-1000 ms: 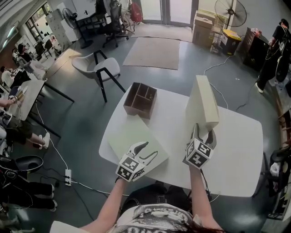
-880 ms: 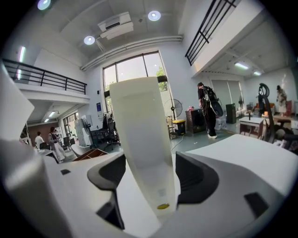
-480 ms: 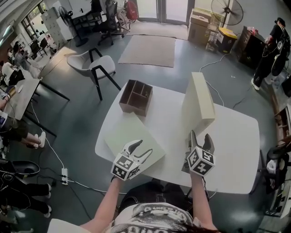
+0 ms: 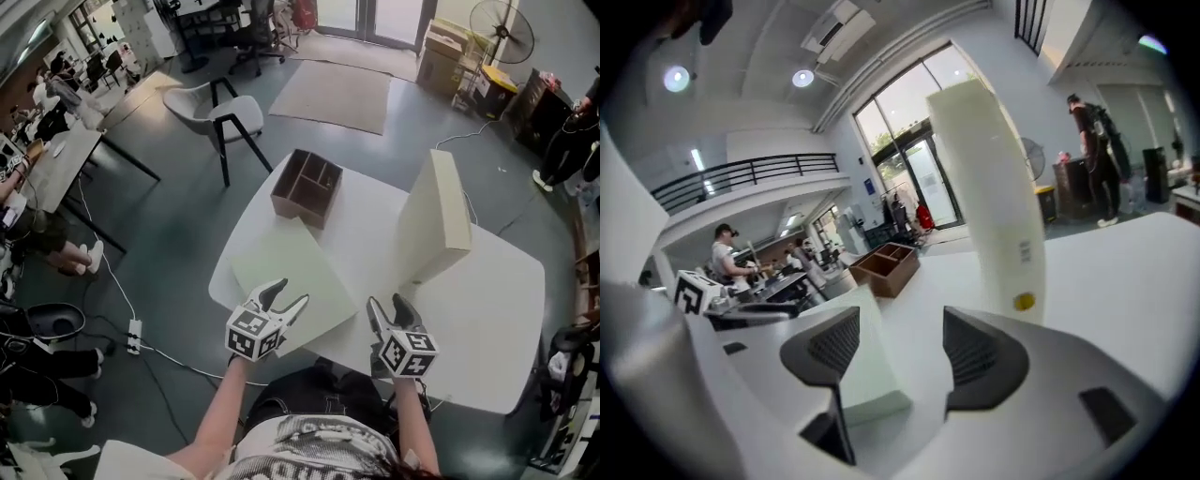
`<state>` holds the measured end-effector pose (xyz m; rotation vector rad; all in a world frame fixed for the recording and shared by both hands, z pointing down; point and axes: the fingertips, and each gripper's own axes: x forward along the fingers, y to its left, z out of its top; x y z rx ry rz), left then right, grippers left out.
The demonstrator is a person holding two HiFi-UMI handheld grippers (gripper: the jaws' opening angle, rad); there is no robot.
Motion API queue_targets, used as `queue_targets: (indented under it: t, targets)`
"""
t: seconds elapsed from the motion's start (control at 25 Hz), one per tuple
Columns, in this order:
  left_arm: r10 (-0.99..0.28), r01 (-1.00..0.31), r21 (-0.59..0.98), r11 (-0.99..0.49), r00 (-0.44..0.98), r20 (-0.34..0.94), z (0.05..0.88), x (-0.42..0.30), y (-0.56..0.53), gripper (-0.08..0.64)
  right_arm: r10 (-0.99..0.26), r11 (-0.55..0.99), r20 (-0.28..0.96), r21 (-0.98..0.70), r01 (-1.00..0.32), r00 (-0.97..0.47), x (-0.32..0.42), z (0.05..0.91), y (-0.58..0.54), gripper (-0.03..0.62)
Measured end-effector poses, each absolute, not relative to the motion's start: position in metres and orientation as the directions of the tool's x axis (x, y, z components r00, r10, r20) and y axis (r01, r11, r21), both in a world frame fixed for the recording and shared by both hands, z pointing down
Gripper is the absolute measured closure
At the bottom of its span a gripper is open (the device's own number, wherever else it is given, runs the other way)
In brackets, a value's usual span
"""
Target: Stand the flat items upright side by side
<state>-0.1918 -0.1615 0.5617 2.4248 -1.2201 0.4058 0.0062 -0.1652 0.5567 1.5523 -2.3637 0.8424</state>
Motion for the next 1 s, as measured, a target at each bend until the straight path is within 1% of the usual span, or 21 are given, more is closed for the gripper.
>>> queue_targets:
  t: [0.12, 0.24, 0.32, 0.48, 0.6, 0.72, 1.0]
  targets:
    - [-0.737, -0.851, 0.227, -0.473, 0.524, 0.428, 0.567, -0.217, -0.161, 0.31, -0.678, 0.412, 0.481, -0.377, -0.829, -0.556, -0.028, 0.576, -0.16, 0.308]
    - [-0.77, -0.889, 0.232, -0.394, 0.457, 0.446, 0.575, -0.246, -0.16, 0.308, -0.584, 0.502, 0.53, -0.36, -0.787, -0.615, -0.053, 0.595, -0.157, 0.295]
    - [-0.784, -0.91, 0.241, -0.337, 0.413, 0.463, 0.582, -0.267, -0.159, 0.308, -0.536, 0.533, 0.551, -0.367, -0.762, -0.64, -0.064, 0.606, -0.158, 0.278]
    - [-0.799, -0.934, 0.28, -0.223, 0.34, 0.496, 0.598, -0.304, -0.153, 0.304, -0.457, 0.551, 0.59, -0.4, -0.732, -0.666, -0.077, 0.625, -0.16, 0.244]
    - [-0.811, -0.93, 0.339, -0.141, 0.305, 0.5, 0.606, -0.328, -0.148, 0.29, -0.391, 0.575, 0.604, -0.429, -0.697, -0.694, -0.088, 0.632, -0.159, 0.229]
    - [-0.812, -0.908, 0.408, -0.091, 0.305, 0.498, 0.619, -0.346, -0.153, 0.26, -0.354, 0.576, 0.607, -0.458, -0.677, -0.712, -0.095, 0.639, -0.161, 0.209]
    - [-0.803, -0.846, 0.532, -0.037, 0.342, 0.488, 0.643, -0.376, -0.181, 0.197, -0.268, 0.583, 0.646, -0.481, -0.654, -0.714, -0.101, 0.661, -0.165, 0.204]
